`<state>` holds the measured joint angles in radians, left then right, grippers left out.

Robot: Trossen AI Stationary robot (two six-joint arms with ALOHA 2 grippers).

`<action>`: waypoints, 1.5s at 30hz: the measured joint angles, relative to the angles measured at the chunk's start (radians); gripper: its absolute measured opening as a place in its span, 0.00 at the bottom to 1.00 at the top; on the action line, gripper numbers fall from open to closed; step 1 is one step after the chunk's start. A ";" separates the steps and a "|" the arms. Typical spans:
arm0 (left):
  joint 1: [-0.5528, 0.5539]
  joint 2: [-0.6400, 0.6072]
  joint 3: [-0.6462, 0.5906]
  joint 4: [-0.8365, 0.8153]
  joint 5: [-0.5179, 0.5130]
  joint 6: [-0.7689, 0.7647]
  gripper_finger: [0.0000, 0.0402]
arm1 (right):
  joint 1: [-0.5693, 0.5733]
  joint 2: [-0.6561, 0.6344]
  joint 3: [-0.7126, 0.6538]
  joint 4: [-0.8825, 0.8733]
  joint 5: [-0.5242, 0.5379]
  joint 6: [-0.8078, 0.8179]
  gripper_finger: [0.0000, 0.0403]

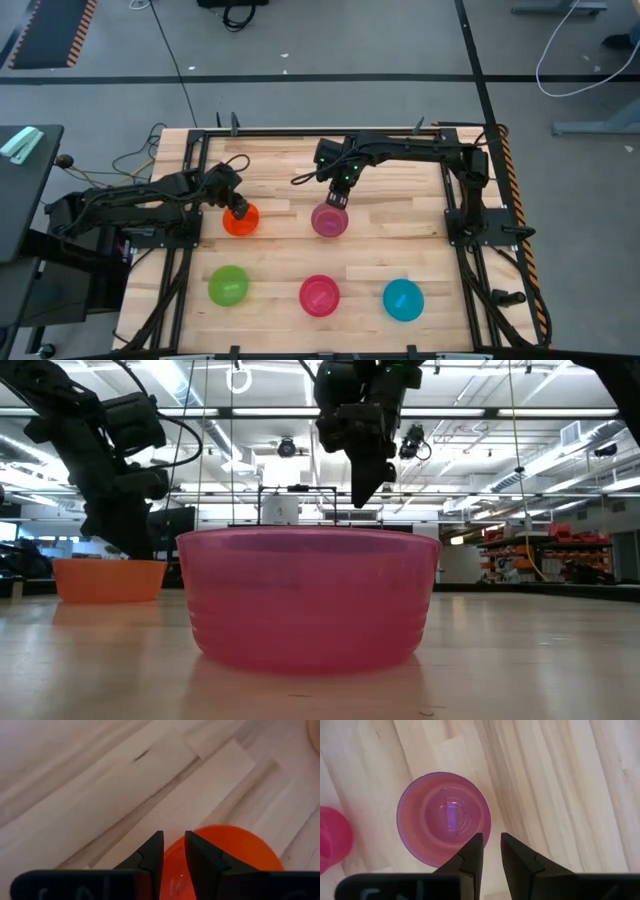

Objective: Nest bowls inside each other
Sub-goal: Stack the orange bowl onto the violet bowl

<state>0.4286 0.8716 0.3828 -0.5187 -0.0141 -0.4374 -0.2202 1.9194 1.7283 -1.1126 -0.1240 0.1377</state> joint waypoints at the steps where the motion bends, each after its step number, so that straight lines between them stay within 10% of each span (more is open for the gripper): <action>1: 0.000 0.000 0.000 -0.001 0.001 -0.003 0.21 | 0.002 0.000 0.000 0.000 0.000 0.000 0.19; 45: -0.001 0.001 0.029 -0.060 0.079 -0.134 0.02 | 0.021 0.000 -0.001 -0.001 0.072 -0.025 0.19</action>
<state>0.4278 0.8726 0.4121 -0.5792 0.0650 -0.5711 -0.1993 1.9194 1.7271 -1.1131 -0.0521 0.1123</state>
